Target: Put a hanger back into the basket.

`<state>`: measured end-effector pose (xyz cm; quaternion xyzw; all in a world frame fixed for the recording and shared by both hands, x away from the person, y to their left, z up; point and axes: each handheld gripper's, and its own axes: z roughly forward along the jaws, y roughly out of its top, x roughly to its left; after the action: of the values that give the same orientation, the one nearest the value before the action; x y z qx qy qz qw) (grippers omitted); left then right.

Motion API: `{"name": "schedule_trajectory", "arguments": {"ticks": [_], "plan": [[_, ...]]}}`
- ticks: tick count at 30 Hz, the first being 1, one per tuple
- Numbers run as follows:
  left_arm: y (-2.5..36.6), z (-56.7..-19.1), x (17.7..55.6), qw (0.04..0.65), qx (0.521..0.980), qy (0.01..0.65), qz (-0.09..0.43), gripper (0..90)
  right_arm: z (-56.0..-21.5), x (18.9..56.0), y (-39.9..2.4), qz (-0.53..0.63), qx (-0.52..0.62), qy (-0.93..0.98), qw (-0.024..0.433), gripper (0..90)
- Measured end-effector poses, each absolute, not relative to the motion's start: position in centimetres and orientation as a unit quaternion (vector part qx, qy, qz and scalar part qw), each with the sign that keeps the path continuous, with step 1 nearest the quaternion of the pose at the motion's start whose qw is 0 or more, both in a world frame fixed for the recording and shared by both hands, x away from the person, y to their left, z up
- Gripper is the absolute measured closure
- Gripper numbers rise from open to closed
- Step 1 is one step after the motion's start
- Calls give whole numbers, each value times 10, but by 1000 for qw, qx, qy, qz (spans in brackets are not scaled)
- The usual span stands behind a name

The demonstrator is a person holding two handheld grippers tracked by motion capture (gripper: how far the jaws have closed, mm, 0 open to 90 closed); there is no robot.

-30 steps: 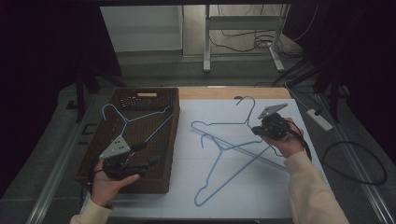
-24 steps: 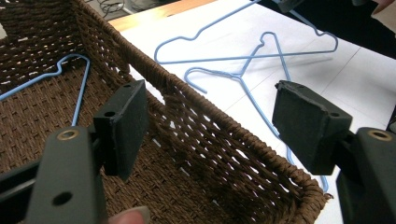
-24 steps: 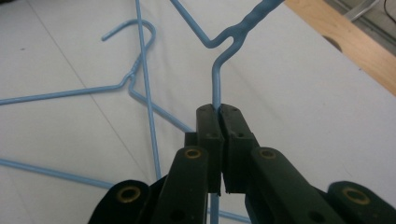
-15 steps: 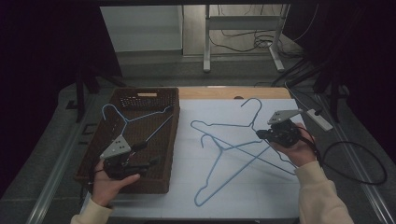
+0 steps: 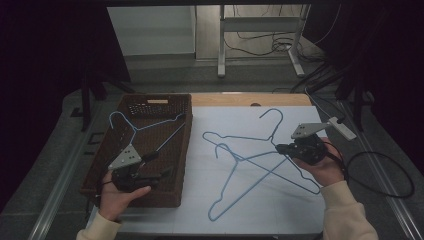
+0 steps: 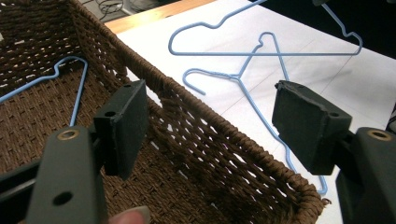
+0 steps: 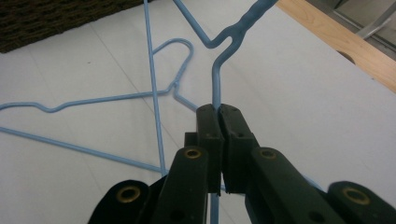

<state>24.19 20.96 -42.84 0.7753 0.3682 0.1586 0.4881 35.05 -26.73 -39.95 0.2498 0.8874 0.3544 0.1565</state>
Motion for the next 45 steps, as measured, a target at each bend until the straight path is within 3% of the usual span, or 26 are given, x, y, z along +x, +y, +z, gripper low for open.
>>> {"name": "schedule_trajectory", "arguments": {"ticks": [25,45], "plan": [[192,-418,246,491,783,347,161,280,-395,323,-266,386,240,881,132,882],[110,-396,299,477,821,289,121,286,-389,312,-259,386,216,889,123,882]]}}
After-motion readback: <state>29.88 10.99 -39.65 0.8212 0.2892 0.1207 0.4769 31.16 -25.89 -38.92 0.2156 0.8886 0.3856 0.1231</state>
